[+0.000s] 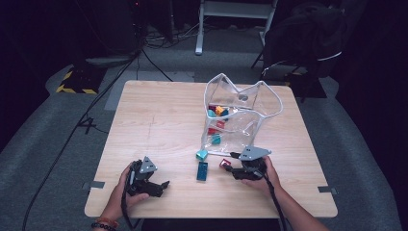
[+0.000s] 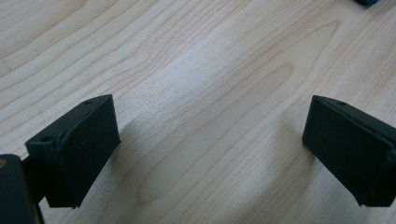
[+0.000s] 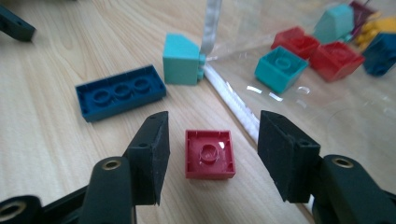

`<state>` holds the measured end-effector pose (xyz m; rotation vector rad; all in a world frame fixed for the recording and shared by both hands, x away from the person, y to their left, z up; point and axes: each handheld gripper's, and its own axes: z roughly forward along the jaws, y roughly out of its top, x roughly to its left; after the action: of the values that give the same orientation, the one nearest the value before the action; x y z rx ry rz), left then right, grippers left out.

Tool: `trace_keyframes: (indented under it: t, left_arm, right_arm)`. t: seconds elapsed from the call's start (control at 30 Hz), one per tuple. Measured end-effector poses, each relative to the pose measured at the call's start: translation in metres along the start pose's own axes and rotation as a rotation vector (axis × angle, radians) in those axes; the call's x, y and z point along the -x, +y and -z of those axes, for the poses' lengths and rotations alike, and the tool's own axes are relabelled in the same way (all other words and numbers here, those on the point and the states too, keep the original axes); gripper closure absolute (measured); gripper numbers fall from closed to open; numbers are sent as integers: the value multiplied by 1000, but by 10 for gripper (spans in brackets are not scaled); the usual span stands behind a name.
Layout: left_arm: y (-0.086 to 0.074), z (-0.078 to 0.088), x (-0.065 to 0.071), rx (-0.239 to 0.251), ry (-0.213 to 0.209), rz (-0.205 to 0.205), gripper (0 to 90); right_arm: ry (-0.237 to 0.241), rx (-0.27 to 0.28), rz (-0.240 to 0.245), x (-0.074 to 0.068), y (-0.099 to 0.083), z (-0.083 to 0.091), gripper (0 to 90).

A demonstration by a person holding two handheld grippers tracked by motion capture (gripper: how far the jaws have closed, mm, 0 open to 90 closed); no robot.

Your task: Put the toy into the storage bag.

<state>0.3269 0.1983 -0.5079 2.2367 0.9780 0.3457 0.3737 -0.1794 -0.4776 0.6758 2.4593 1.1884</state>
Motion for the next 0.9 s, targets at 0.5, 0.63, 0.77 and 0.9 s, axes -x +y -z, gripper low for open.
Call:
trace_keyframes:
  t: [0.5, 0.63, 0.77, 0.9]
  left_arm:
    - [0, 0, 0, 0, 0, 0, 41]
    - [0, 0, 0, 1, -1, 1, 40]
    - [0, 0, 0, 0, 0, 0, 41]
    - [0, 0, 0, 0, 0, 0, 41]
  right_arm:
    - [0, -72, -49, 8, -14, -27, 422]
    - [7, -69, -63, 10, -14, -28, 427]
    - [18, -64, -61, 8, -14, -28, 464]
    - [40, -56, -52, 8, -15, -27, 578]
